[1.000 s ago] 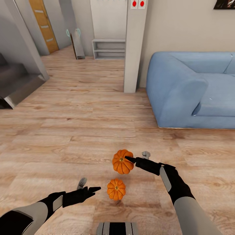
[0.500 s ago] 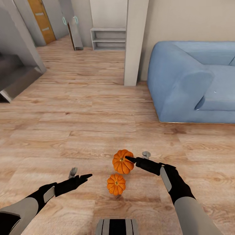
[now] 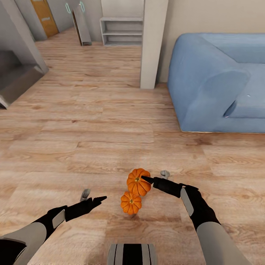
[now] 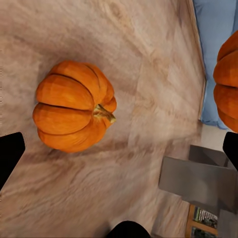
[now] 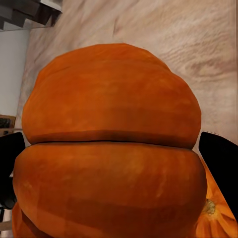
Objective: Place each of the two pumpkins and all three candles from the living room inside a cabinet in the living room (use any cabinet), then make sure every cabinet is closed, and position the cauldron so it is next to a table in the living room.
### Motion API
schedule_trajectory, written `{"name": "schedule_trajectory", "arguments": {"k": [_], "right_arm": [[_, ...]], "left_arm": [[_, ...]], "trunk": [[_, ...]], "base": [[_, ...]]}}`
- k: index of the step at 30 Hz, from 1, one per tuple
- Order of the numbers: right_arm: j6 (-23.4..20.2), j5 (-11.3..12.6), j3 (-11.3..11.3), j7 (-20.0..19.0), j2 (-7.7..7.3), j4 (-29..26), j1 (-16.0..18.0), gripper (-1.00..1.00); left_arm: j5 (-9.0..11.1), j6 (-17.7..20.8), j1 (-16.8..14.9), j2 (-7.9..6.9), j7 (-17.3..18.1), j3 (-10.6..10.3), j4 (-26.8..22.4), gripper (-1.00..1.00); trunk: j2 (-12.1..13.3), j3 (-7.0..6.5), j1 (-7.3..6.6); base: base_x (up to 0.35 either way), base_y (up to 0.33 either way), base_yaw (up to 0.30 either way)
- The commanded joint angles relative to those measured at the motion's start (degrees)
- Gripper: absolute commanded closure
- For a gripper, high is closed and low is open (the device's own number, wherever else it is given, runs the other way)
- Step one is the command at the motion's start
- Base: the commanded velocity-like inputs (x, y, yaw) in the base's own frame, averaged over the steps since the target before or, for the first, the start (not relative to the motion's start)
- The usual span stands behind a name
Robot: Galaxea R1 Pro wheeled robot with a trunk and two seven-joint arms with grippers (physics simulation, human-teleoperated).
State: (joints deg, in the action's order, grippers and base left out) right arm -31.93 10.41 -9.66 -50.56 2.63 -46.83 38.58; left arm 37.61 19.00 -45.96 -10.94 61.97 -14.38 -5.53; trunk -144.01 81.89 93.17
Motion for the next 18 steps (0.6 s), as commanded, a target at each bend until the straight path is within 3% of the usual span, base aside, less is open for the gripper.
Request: {"name": "schedule_trajectory", "arguments": {"k": [1, 18], "right_arm": [[-0.1, 0.1, 0.0, 0.0, 0.02, 0.0, 0.0, 1.00], [-0.4, 0.3, 0.1, 0.0, -0.28, -0.5, 0.0, 1.00]], "left_arm": [[0.0, 0.0, 0.0, 0.02, 0.0, 0.0, 0.0, -1.00], [0.0, 0.1, 0.0, 0.11, 0.1, -0.1, 0.0, -1.00]], "trunk": [[0.0, 0.23, 0.02], [-0.2, 3.99, 0.46]], "base": [[0.000, 0.000, 0.000], [0.000, 0.000, 0.000]]}}
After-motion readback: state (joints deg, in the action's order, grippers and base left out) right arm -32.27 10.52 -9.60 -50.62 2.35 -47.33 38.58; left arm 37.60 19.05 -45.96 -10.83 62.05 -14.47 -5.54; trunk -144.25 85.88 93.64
